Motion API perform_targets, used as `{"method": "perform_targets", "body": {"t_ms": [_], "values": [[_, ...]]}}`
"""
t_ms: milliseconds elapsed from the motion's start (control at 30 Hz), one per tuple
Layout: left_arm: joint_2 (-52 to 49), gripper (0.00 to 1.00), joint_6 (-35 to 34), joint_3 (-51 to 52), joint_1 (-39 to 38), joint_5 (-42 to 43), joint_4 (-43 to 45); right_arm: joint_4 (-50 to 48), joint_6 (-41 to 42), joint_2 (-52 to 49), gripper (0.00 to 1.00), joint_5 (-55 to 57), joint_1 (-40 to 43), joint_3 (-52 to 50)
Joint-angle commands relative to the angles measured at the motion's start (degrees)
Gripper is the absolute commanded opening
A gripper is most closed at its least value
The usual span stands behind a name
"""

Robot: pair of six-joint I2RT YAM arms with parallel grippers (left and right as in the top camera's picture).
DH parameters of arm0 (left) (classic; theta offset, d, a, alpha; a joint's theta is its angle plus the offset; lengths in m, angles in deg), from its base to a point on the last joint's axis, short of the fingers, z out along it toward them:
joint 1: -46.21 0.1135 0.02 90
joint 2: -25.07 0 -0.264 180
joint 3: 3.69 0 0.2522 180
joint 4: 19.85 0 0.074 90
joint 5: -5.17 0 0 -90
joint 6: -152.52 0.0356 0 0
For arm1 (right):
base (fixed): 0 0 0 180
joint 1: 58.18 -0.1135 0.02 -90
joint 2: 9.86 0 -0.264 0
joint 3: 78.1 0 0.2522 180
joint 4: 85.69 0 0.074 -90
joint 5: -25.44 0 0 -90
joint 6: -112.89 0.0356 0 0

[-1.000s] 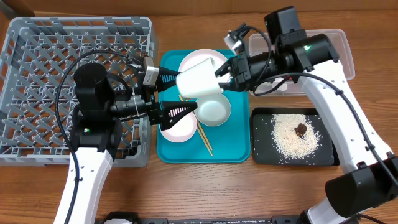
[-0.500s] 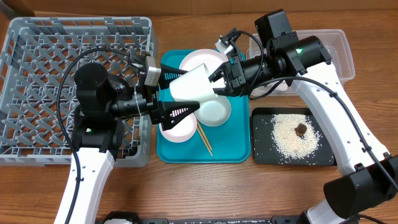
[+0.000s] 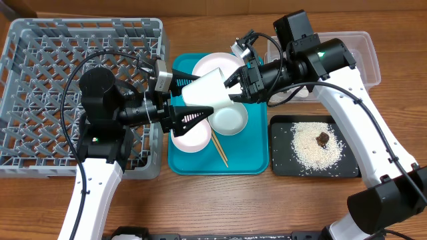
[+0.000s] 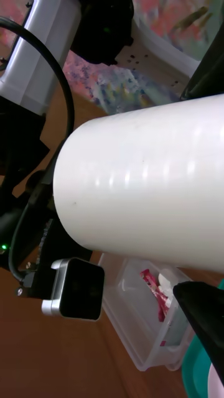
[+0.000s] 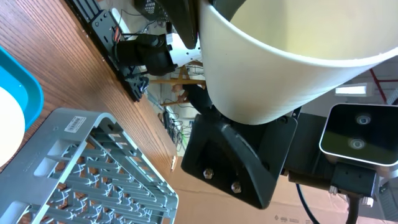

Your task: Sort waste into correct bins and load items into the dishwasher

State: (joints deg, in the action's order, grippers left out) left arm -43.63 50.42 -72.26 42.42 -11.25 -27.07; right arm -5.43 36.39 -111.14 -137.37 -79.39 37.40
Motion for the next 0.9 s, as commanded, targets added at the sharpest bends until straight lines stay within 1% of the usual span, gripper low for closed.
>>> {"method": "perform_targets", "body": {"t_ms": [0, 100, 167, 200, 267, 333, 433, 500, 533, 567, 667, 700, 767, 867], "values": [[-0.4, 0.83, -0.4, -1.2, -0.5, -0.5, 0.8, -0.1, -0.2, 0.2, 0.04, -2.5, -1.2, 0.2], [-0.4, 0.77, -0.4, -1.2, -0.5, -0.5, 1.3, -0.2, -0.2, 0.2, 0.04, -2.5, -1.6, 0.2], [-0.4, 0.65, -0.4, -1.2, -0.5, -0.5, 1.2, -0.2, -0.2, 0.2, 0.04, -2.5, -1.7, 0.2], [-0.4, 0.64, -0.4, -1.2, -0.5, -0.5, 1.2, -0.2, -0.2, 0.2, 0.04, -2.5, -1.7, 0.2], [-0.4, 0.63, -0.4, -1.2, -0.5, -0.5, 1.2, -0.2, -0.2, 0.2, 0.04, -2.5, -1.7, 0.2], [-0.4, 0.60, -0.4, -1.2, -0.3, -0.5, 1.1, -0.1, -0.2, 0.2, 0.10, -2.2, -1.7, 0.2], [-0.4, 0.55, -0.3, -1.2, -0.3, -1.7, 0.8, -0.1, 0.1, 0.2, 0.11, -0.5, -1.5, 0.2], [-0.4, 0.55, -0.3, -1.2, -0.3, -2.5, 0.4, -0.1, 0.2, 0.2, 0.13, 0.5, -1.6, 0.2], [-0.4, 0.55, -0.2, -1.2, -0.3, -3.5, -0.5, -0.1, 0.2, 0.2, 0.16, 1.8, -1.5, 0.2], [-0.4, 0.55, 0.2, -1.2, -0.3, -3.9, -1.1, -0.1, 0.2, 0.2, 0.17, 2.6, -1.4, 0.2], [-0.4, 0.55, 3.1, -1.2, 0.2, -7.1, -6.1, 0.3, 0.2, 0.2, 0.20, 7.8, -0.5, 0.2], [-0.4, 0.55, 4.5, -1.2, 0.7, -9.0, -8.7, 0.5, 0.2, 0.2, 0.24, 10.8, 0.1, 0.2], [-0.4, 0.52, 5.8, -1.2, 1.8, -12.6, -12.7, 1.3, 0.2, 0.2, 0.24, 16.7, 1.2, 0.2], [-0.3, 0.52, 8.4, -1.2, 3.9, -17.4, -18.4, 2.1, 0.2, 0.2, 0.25, 26.4, 3.1, 0.2]]}}
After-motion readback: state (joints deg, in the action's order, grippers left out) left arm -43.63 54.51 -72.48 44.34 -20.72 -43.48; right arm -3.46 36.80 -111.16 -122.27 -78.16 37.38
